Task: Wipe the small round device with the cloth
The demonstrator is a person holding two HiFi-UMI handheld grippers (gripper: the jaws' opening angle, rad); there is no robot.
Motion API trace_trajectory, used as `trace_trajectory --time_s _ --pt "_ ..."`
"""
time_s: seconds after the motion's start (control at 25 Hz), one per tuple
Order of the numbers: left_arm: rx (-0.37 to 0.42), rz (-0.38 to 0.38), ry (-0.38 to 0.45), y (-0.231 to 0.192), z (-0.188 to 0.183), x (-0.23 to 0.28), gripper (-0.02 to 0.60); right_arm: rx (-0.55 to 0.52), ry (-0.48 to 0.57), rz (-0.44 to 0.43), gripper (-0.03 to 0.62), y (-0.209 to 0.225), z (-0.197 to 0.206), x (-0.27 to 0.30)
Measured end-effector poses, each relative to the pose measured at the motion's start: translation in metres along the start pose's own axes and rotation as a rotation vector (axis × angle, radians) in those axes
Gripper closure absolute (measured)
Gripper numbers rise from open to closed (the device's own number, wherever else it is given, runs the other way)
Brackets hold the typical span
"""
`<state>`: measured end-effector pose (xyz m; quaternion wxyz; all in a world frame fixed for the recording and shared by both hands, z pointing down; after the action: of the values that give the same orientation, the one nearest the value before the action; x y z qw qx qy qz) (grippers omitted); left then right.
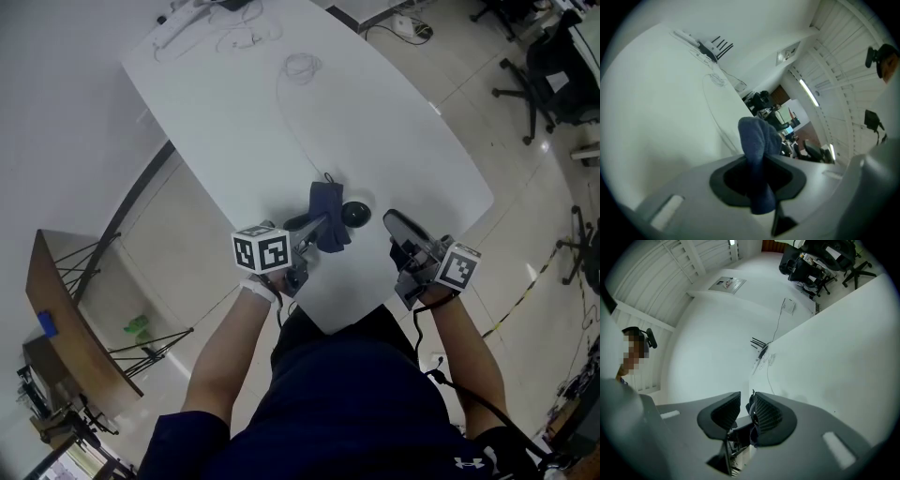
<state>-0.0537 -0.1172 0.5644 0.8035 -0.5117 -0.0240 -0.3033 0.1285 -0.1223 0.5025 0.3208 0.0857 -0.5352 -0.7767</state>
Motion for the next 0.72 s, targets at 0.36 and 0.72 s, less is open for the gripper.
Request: trace_trajectory --time_s 0.36,0.72 --pt "-0.046 -0.163 -0.057 -0.033 0.012 0.007 0.505 0.011 0.004 0.023 0.499 0.009 0.002 -0.003" --pt "-0.116 -0.296 0.027 -0.04 0.007 0.001 0.503 0.034 0.05 -0.005 0.507 0.0 0.008 -0.016"
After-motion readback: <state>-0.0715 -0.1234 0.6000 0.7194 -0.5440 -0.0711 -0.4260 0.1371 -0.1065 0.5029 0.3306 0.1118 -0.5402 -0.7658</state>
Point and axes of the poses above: the fingertips, and each gripper's own axes: x forward along the fingers, y to its right, z out of its underside, the point moved 4 cm from there along -x, backward along the fingers, and after that the axes turned 4 degrees about z, right-handed, at the moved point
